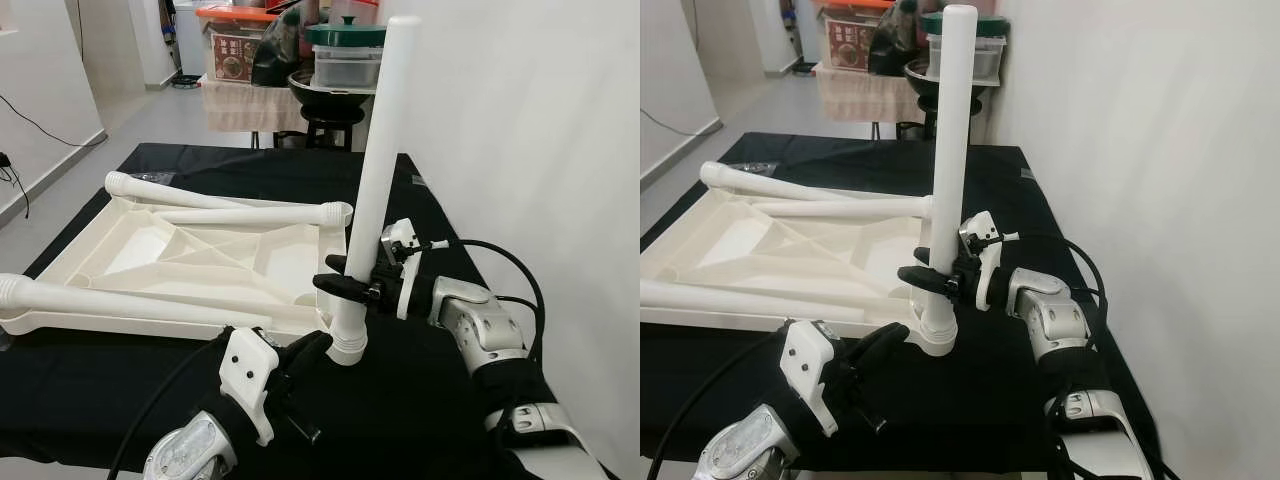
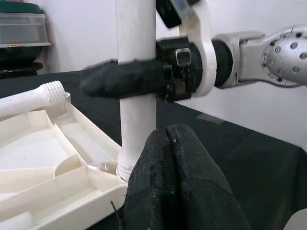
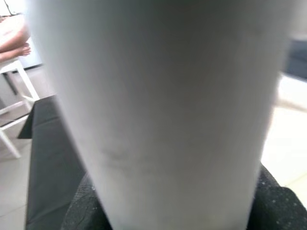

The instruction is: Building children table

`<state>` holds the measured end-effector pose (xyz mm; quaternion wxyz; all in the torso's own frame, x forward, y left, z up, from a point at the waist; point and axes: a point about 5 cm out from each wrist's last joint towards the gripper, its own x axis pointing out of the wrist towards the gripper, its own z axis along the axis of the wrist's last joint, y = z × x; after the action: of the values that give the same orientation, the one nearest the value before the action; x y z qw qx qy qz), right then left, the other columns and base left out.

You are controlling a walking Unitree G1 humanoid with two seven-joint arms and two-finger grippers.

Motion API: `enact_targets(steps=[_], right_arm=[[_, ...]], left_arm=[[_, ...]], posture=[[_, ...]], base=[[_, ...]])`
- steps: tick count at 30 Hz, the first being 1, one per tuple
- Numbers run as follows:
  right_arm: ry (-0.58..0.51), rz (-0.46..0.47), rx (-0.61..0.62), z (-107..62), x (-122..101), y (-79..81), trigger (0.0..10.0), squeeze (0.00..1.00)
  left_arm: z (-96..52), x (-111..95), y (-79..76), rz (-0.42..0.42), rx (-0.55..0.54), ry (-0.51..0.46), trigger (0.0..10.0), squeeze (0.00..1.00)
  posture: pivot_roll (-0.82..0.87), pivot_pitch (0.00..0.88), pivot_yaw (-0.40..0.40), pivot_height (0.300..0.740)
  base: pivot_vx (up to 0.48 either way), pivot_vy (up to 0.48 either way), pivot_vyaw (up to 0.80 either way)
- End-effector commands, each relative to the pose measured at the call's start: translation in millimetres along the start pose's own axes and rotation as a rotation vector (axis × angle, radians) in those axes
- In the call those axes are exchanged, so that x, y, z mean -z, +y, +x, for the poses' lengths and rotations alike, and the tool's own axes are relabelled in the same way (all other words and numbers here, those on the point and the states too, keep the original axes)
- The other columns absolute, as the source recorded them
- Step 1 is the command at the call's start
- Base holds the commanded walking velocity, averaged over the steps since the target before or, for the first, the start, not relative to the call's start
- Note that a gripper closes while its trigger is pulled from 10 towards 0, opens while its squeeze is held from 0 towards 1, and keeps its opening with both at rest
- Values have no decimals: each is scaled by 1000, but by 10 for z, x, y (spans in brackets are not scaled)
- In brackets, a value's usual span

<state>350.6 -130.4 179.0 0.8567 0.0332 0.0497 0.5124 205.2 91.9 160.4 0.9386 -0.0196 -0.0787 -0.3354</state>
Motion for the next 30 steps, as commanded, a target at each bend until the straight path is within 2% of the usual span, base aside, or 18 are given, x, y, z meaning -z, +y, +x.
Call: enact_targets(steps=[1, 3, 4, 5, 6, 8, 9, 10, 11, 16, 18, 19, 20, 23, 24, 25, 26, 30], right_arm=[[-11, 19, 18, 11, 5, -22, 0, 0], [30, -32, 75, 18, 26, -62, 0, 0], [110, -63, 255, 37, 93, -121, 0, 0], [110, -63, 255, 37, 93, -121, 0, 0], [164, -90, 381, 40, 137, -167, 0, 0], [164, -90, 381, 40, 137, -167, 0, 0], [91, -70, 608, 68, 189, -28, 0, 0], [91, -70, 608, 68, 189, -28, 0, 0], [34, -43, 764, 53, 260, 166, 0, 0], [-3, -9, 874, 26, 337, 315, 0, 0], [17, -40, 843, 81, 351, 328, 0, 0], [30, -70, 830, 101, 349, 322, 5725, 0], [40, -69, 807, 117, 355, 321, 10000, 0], [48, -54, 791, 134, 371, 326, 10000, 0], [35, -48, 749, 160, 342, 333, 10000, 753], [35, -48, 749, 160, 342, 333, 10000, 753], [11, -50, 668, 198, 276, 336, 10000, 1000], [-38, -109, 418, 221, 36, 293, 10000, 1000]], left_arm=[[-9, 1, -19, -12, 6, 1, 10000, 0], [-9, 4, -21, -14, 6, 1, 10000, 0], [-14, 2, -24, -15, 7, 1, 10000, 0], [-14, 2, -24, -15, 7, 1, 10000, 0], [-18, 0, -26, -16, 7, 1, 10000, 0], [-18, 0, -26, -16, 7, 1, 10000, 0], [-30, -10, -28, -17, 7, 0, 10000, 0], [-30, -10, -28, -17, 7, 0, 10000, 0], [-39, -20, -24, -18, 6, -1, 10000, 0], [-47, -15, -11, -23, 8, 2, 10000, 0], [-41, -11, -7, -23, 8, 4, 10000, 0], [-38, -7, -5, -23, 6, 3, 10000, 0], [-32, -3, -4, -24, 5, 2, 10000, 0], [-26, 2, -3, -25, 5, 1, 10000, 0], [-21, 4, -3, -25, 6, 1, 10000, 0], [-21, 4, -3, -25, 6, 1, 10000, 0], [-16, 7, -5, -26, 7, 1, 10000, 0], [-4, 10, -13, -29, 9, 0, 10000, 0]], posture=[[-19, 0, -95, 740], [-12, 0, -101, 740], [-8, 0, -107, 740], [-8, 0, -107, 740], [-9, 0, -108, 740], [-9, 0, -108, 740], [-10, 0, -112, 740], [-10, 0, -112, 740], [-15, 0, -98, 740], [-22, 0, -88, 740], [-24, 0, -88, 740], [-22, 0, -90, 740], [-21, 0, -94, 740], [-21, 0, -94, 740], [-24, 0, -90, 740], [-24, 0, -90, 740], [-24, 0, -89, 740], [-18, 0, -92, 740]], base=[[0, 0, 0], [0, 0, 0], [0, 0, 0], [0, 0, 0], [0, 0, 0], [0, 0, 0], [0, 0, 0], [0, 0, 0], [0, 0, 0], [0, 0, 0], [0, 0, 0], [0, 0, 0], [0, 0, 0], [0, 0, 0], [0, 0, 0], [0, 0, 0], [0, 0, 0], [0, 0, 0]])
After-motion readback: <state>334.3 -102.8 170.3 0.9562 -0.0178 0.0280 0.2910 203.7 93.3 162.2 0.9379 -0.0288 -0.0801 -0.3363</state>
